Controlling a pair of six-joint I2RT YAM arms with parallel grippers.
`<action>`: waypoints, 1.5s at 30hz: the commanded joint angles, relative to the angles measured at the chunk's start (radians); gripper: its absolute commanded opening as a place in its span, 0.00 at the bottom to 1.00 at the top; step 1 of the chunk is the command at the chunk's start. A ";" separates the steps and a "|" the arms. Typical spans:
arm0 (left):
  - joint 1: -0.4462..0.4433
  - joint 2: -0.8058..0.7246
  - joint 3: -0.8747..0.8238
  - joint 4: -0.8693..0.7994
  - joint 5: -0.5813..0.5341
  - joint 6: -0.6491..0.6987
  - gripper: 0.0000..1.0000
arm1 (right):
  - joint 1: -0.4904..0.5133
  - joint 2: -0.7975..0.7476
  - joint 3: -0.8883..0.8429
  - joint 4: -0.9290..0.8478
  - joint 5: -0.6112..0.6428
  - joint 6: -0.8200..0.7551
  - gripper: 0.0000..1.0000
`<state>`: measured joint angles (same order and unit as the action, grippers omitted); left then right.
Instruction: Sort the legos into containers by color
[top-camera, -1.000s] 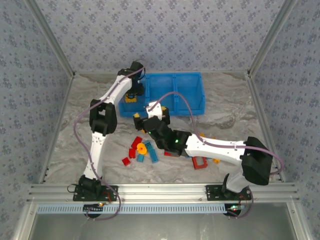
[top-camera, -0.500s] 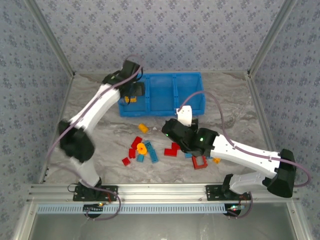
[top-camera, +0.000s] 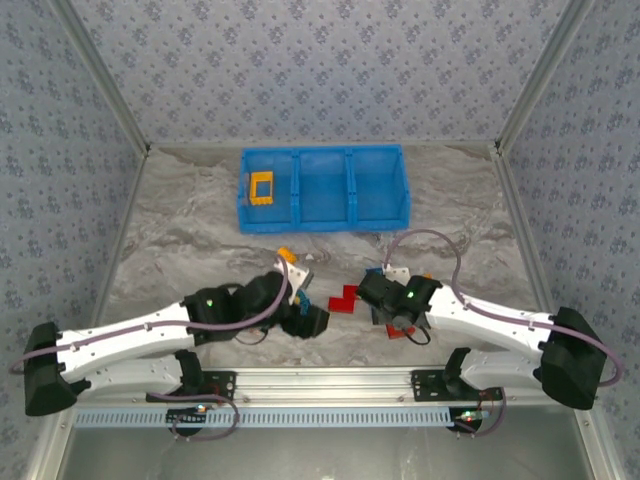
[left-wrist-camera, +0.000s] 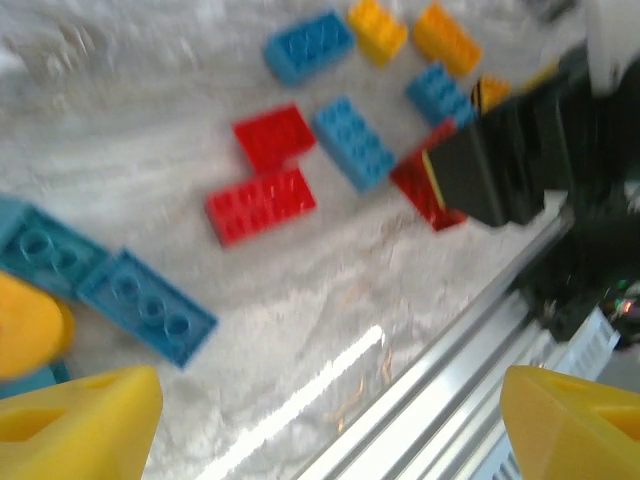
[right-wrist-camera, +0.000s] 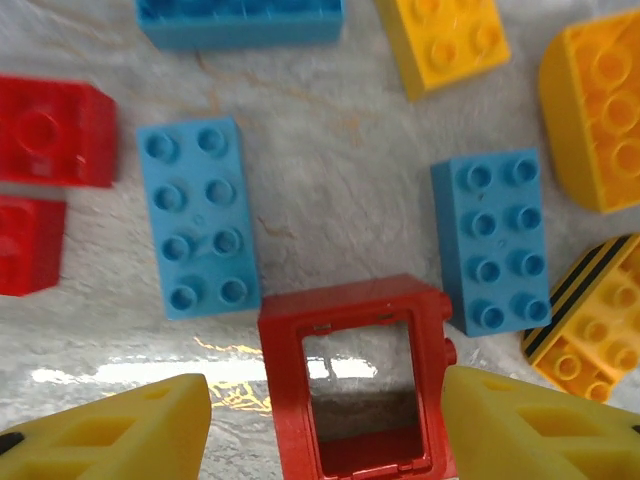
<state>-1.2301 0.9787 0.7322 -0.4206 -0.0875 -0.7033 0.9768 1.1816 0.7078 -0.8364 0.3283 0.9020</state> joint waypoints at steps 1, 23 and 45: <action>-0.029 -0.074 -0.037 0.093 -0.056 -0.097 0.88 | -0.025 0.018 -0.035 0.042 -0.077 0.023 0.61; -0.038 -0.019 -0.003 0.074 -0.066 -0.082 0.84 | -0.006 0.007 -0.029 0.020 -0.024 0.029 0.14; 0.409 0.447 0.474 0.281 0.129 0.045 0.86 | -0.542 0.753 1.005 0.076 -0.101 -0.555 0.08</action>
<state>-0.8566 1.3914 1.1511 -0.1997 0.0002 -0.6735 0.4679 1.8523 1.6264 -0.7464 0.2264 0.4320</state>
